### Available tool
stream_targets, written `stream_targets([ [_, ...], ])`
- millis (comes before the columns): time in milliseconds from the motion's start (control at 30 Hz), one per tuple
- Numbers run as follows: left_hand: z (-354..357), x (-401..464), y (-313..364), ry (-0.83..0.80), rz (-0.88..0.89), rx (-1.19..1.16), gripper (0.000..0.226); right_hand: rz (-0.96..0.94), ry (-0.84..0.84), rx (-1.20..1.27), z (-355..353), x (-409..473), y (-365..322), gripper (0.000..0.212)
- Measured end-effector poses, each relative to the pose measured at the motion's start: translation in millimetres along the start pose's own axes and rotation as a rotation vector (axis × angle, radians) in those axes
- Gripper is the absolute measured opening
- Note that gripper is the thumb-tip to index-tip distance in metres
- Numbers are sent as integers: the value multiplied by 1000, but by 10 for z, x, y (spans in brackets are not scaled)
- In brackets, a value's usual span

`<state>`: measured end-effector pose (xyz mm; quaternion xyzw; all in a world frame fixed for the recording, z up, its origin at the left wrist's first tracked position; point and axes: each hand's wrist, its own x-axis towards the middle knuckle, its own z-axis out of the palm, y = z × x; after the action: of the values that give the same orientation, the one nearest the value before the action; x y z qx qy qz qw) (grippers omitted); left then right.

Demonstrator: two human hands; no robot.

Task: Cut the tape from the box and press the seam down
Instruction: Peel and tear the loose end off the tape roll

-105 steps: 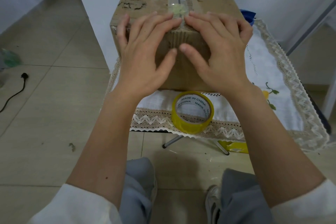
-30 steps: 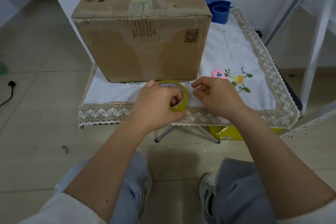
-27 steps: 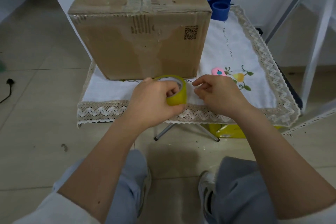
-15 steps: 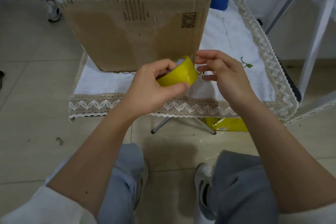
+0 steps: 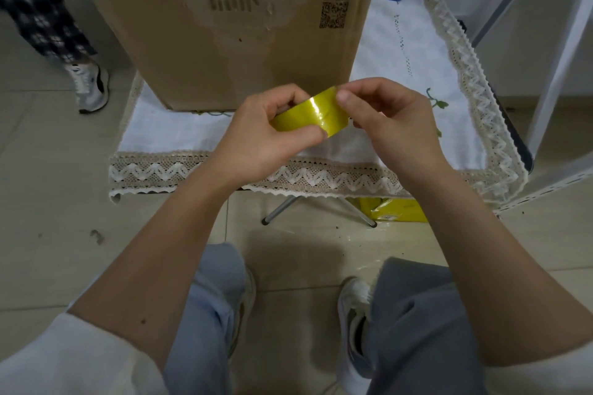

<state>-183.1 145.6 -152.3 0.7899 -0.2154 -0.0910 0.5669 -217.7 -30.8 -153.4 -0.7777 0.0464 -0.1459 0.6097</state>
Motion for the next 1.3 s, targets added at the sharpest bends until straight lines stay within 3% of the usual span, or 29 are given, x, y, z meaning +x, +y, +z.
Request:
stream_targets([
  [367,-4,33,-42,37,-22,5,10,-80,26,-77,12,1,12,12],
  [867,-8,117,-59,82,-46,-88,16,-254,135,-276,61,-37,-10,4],
  [1300,8,153,-50,106,-84,-118,14,-285,105,-221,96,-13,15,4],
])
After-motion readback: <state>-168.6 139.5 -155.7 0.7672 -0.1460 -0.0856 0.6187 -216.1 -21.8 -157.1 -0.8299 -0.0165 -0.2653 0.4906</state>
